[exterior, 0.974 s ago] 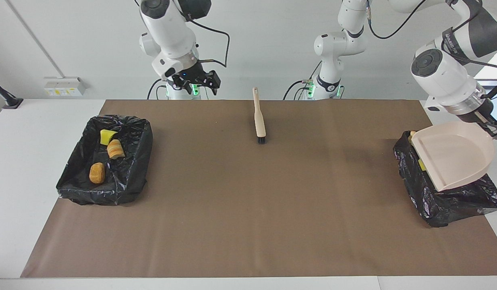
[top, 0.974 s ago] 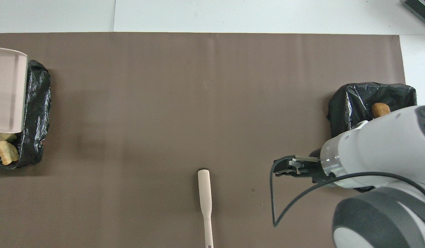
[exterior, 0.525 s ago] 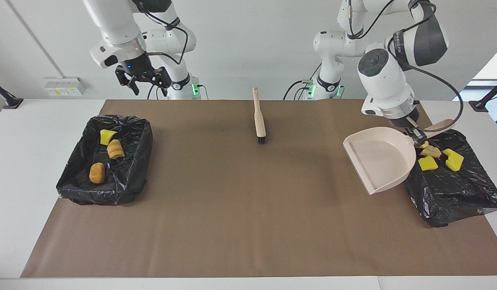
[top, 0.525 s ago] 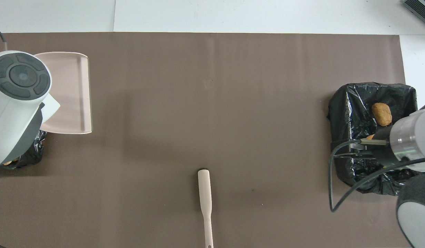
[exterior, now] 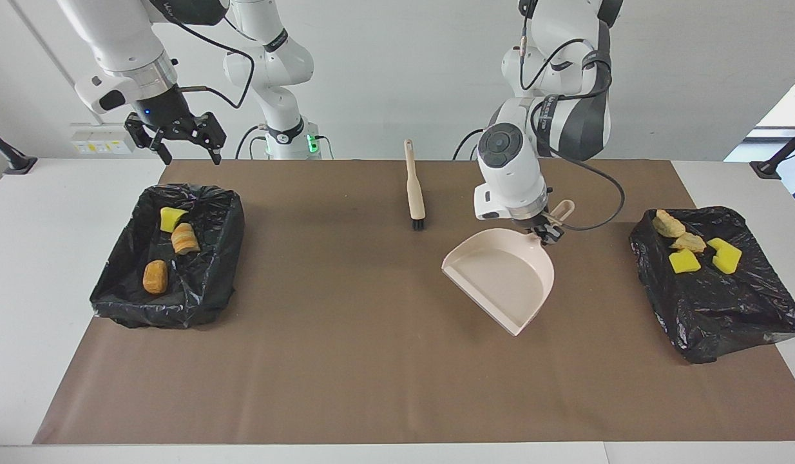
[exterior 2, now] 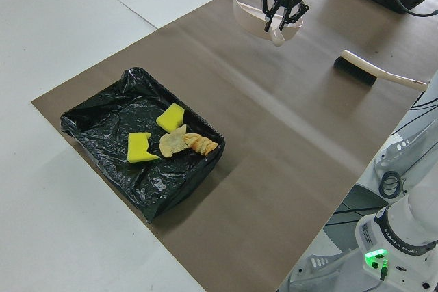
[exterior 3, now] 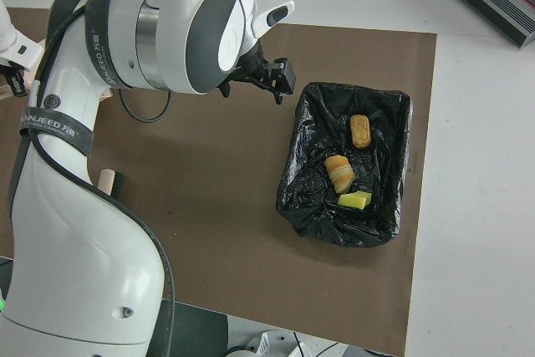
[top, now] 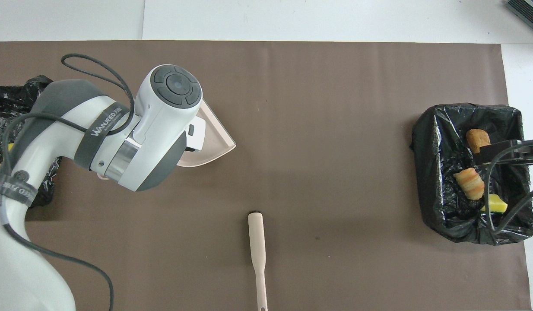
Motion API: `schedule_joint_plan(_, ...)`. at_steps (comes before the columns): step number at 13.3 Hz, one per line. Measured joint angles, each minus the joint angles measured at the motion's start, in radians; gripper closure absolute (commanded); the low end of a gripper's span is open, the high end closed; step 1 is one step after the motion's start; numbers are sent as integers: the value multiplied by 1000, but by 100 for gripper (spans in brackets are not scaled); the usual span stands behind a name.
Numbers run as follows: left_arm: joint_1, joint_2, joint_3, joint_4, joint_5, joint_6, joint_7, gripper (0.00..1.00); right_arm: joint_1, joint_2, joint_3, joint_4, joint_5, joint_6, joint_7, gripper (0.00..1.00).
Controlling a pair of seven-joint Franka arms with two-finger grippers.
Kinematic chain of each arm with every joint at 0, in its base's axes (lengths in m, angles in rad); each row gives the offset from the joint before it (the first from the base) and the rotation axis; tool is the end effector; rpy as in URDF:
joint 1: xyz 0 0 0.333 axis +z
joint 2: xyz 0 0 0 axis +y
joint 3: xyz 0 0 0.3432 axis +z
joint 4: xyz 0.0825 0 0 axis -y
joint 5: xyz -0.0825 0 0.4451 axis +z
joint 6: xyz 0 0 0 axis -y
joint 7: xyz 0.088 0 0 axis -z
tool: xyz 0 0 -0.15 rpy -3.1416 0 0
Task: Sweep and dump trash in bin
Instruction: 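Bring the emptied dustpan back and set it on the table with the left gripper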
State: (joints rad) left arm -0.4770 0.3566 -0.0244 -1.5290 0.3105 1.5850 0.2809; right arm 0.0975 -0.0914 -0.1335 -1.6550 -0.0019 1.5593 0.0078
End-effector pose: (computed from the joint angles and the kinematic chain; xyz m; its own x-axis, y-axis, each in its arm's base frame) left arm 0.6256 -0.2892 0.4035 0.6523 -0.6653 -0.3633 -0.7508 -0.6329 -0.1891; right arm 0.5824 -0.0244 0.6171 0.9991 -0.0432 -0.0052 -0.0432 -0.9990 -0.0102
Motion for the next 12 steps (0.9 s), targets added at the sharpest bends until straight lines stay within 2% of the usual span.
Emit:
schedule_joint_plan(3,-27,82,0,116,-140,0,-225,100,0,0,0,2,0,-1,3,0)
schedule_joint_plan(6,-67,166,0,219,-203,0,-387,100,0,0,-2,3,0,-27,3,0)
schedule_joint_plan(9,-98,293,1,324,-257,37,-589,100,0,-6,-2,5,0,-67,-10,0)
schedule_joint_plan(12,-104,370,0,368,-319,95,-728,100,0,-6,-2,4,0,-70,-15,0)
